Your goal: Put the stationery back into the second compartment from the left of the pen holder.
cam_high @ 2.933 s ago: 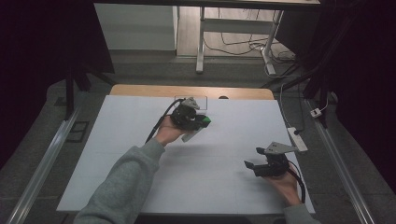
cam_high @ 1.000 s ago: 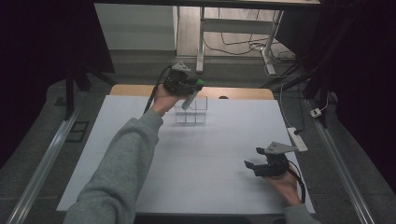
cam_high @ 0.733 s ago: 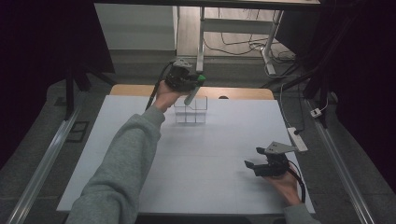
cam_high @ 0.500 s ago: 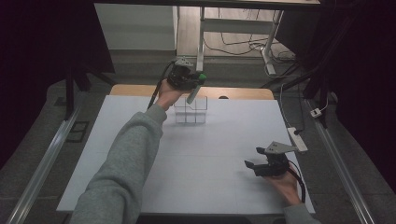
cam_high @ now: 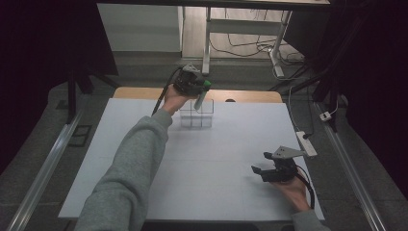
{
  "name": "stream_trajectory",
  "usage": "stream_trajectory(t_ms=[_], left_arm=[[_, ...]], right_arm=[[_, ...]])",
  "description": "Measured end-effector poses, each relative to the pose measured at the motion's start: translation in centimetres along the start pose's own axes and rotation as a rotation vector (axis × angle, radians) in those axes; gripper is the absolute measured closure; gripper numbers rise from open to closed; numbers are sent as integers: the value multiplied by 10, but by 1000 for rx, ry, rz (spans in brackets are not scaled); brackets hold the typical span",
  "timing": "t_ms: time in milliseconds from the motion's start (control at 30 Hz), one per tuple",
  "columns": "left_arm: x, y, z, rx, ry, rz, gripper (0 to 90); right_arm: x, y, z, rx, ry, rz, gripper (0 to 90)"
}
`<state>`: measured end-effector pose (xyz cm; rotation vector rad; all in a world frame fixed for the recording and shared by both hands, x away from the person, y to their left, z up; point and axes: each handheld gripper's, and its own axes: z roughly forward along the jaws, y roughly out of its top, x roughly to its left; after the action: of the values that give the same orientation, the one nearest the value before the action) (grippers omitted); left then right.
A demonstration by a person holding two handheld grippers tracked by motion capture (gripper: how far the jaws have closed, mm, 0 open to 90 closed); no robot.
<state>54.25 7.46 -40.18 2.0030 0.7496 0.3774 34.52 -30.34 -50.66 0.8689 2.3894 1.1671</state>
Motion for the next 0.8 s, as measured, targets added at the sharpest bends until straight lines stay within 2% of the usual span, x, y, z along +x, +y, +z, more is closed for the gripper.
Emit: stream_trajectory(t_ms=[100, 167, 267, 400, 700, 800], left_arm=[[-1, -1, -3, 14, 15, -2, 477], [-3, -1, -5, 13, 7, -7, 444], [-5, -1, -9, 20, 3, 3, 431], [-6, -3, -13, 22, -9, -8, 428], [-13, -19, -25, 36, -31, -7, 428], [-17, -25, -31, 38, -30, 5, 429]], right_arm=[[0, 0, 0, 1, 0, -1, 211], [0, 0, 0, 0, -1, -3, 211], [0, 0, 0, 2, -5, -5, 210], [0, 0, 0, -1, -4, -6, 211], [1, 0, -2, -8, -2, -4, 210], [1, 1, -2, -14, -2, -1, 211]])
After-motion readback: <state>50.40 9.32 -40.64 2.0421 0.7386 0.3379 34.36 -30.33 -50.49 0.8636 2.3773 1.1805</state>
